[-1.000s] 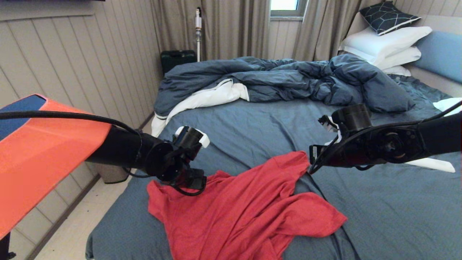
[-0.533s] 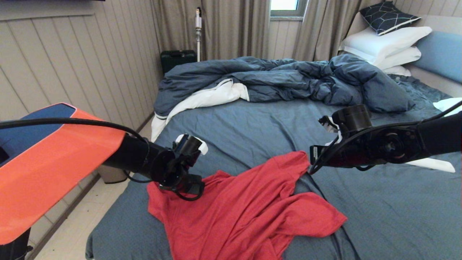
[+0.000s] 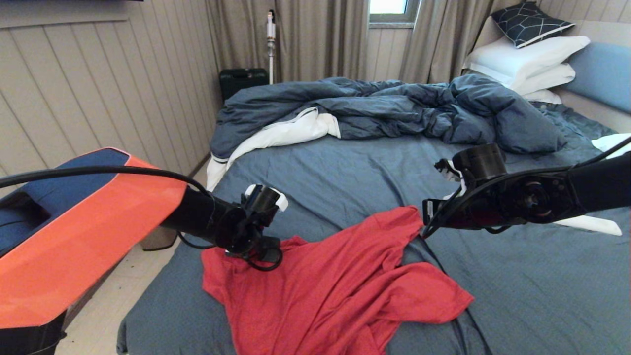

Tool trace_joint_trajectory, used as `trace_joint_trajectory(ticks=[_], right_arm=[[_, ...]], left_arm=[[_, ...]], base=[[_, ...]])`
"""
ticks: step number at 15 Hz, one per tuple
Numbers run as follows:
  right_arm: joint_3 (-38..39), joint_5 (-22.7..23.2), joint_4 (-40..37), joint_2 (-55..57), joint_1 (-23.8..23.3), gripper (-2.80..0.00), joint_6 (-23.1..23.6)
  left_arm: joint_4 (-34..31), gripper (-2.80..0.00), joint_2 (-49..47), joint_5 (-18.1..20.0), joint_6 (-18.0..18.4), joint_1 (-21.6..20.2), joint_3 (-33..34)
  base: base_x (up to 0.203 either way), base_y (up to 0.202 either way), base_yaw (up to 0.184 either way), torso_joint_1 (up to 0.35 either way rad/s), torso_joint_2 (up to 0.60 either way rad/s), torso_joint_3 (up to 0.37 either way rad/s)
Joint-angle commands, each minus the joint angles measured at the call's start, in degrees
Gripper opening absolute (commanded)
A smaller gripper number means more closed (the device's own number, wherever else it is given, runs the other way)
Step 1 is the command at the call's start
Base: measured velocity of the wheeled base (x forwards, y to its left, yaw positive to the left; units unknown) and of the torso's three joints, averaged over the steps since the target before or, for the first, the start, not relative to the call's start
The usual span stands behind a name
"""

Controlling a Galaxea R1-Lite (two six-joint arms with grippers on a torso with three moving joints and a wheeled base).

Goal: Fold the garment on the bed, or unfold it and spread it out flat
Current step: Unford the red T-shirt

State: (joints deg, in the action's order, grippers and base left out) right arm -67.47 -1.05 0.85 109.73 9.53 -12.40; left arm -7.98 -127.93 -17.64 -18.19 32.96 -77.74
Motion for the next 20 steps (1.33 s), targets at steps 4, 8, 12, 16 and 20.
trace_joint_trajectory(ticks=[4,8,12,16,20], right_arm=[[-0.03,-0.01,0.11,0.31,0.05,-2.8,-0.08],[-0.03,-0.09,0.11,0.45,0.13,-2.8,-0.08],[-0.03,-0.18,0.2,0.57,0.13,-2.8,-0.08],[0.06,-0.27,0.73,0.66,0.13,-2.8,-0.08],[0.06,-0.27,0.99,0.92,0.05,-2.8,-0.17]], left_arm=[[5.98,-2.8,-0.26,-0.95,3.35,-2.34,-0.48],[17.41,-2.8,1.73,-7.5,7.48,-3.62,-0.59],[24.23,-2.8,2.94,-9.81,14.08,-4.71,-1.18],[27.42,-2.8,2.4,-9.62,18.63,-6.61,-1.71],[33.17,-2.8,-0.12,-9.85,25.21,-8.31,-1.71]], base=[[0.0,0.0,0.0,0.0,0.0,0.0],[0.0,0.0,0.0,0.0,0.0,0.0],[0.0,0.0,0.0,0.0,0.0,0.0],[0.0,0.0,0.0,0.0,0.0,0.0],[0.0,0.0,0.0,0.0,0.0,0.0]])
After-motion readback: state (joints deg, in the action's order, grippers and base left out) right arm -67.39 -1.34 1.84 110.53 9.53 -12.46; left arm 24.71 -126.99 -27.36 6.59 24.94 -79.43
